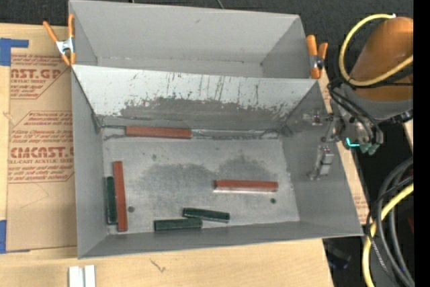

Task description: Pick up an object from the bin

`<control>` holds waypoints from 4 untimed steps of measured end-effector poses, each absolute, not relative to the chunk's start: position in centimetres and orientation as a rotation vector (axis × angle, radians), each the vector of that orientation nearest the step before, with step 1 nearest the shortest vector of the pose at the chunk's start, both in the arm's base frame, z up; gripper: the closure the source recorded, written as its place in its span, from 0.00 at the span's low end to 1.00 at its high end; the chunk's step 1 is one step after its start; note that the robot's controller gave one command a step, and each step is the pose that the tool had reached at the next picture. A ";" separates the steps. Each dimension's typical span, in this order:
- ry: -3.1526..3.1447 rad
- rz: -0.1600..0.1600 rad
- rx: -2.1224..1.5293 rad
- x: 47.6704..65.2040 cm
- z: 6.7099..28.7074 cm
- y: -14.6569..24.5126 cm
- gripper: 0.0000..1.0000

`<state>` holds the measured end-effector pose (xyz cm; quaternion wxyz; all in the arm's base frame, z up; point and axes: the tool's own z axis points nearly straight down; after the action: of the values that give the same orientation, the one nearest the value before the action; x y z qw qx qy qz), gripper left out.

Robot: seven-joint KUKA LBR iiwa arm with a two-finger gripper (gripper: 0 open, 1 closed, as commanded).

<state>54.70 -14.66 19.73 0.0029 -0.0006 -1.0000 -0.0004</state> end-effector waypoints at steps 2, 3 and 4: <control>-3.147 0.000 -0.055 53.2 13.0 -10.7 0.00; -3.139 -0.001 0.083 53.1 12.6 -8.4 0.00; -3.144 -0.001 -0.042 53.0 13.0 -7.3 0.00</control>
Offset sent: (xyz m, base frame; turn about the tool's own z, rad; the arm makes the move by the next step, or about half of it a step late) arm -0.0291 0.0709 -0.1273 0.0601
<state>53.01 -7.29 13.02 -0.0013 -0.0134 -0.9999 -0.0003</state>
